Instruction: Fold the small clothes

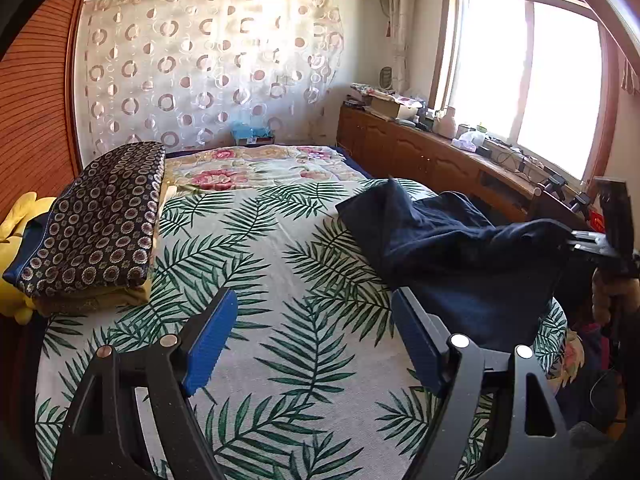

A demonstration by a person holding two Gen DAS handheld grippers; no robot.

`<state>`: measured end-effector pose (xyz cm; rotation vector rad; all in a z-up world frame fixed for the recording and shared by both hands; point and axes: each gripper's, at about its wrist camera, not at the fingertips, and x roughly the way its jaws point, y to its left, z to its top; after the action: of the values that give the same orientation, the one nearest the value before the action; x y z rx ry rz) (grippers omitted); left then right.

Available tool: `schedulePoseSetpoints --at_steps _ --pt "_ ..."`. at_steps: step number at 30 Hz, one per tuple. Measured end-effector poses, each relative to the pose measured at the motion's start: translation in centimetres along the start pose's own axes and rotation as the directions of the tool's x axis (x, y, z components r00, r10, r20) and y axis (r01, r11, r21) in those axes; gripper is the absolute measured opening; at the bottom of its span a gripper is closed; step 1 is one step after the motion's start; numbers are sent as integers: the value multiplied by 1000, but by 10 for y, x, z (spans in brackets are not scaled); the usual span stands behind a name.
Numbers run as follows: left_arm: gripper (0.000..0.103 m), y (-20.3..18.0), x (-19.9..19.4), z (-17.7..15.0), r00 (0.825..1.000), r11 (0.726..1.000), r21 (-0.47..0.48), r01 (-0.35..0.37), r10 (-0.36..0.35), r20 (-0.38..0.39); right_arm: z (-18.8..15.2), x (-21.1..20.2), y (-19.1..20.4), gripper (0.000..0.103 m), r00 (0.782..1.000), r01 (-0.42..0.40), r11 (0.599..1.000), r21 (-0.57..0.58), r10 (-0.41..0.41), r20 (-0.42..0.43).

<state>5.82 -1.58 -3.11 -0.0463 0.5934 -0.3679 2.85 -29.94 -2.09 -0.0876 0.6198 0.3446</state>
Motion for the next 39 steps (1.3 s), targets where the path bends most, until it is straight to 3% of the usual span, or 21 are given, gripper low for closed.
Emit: schedulePoseSetpoints --at_steps 4,8,9,11,13,20,24,32,39 --pt "80 -9 1 0 1000 1000 16 11 -11 -2 -17 13 -7 11 997 41 999 15 -40 -62" --pt "80 -15 2 0 1000 1000 26 15 -15 -5 -17 17 4 27 993 61 998 -1 -61 -100" --pt "80 -17 2 0 1000 999 28 16 -16 -5 -13 13 6 28 995 43 999 -3 -43 -94" --pt "80 -19 2 -1 1000 999 33 18 -18 -7 -3 5 11 42 996 37 999 -13 -38 -75" --pt "80 -23 3 0 1000 999 35 16 -16 -8 0 -11 10 48 998 41 999 -20 -41 -44" --pt "80 -28 8 -1 1000 999 28 15 -15 -18 16 -32 16 54 999 32 999 -36 -30 40" --pt "80 -29 11 -3 1000 999 33 16 -15 -26 28 -4 33 54 1000 4 998 -69 -2 31" --pt "80 -29 13 -5 999 999 28 16 -15 -34 55 73 70 54 987 -154 975 -159 146 -60" --pt "80 -28 16 -10 999 1000 21 22 -21 -47 61 130 83 54 967 -192 956 -222 146 -208"
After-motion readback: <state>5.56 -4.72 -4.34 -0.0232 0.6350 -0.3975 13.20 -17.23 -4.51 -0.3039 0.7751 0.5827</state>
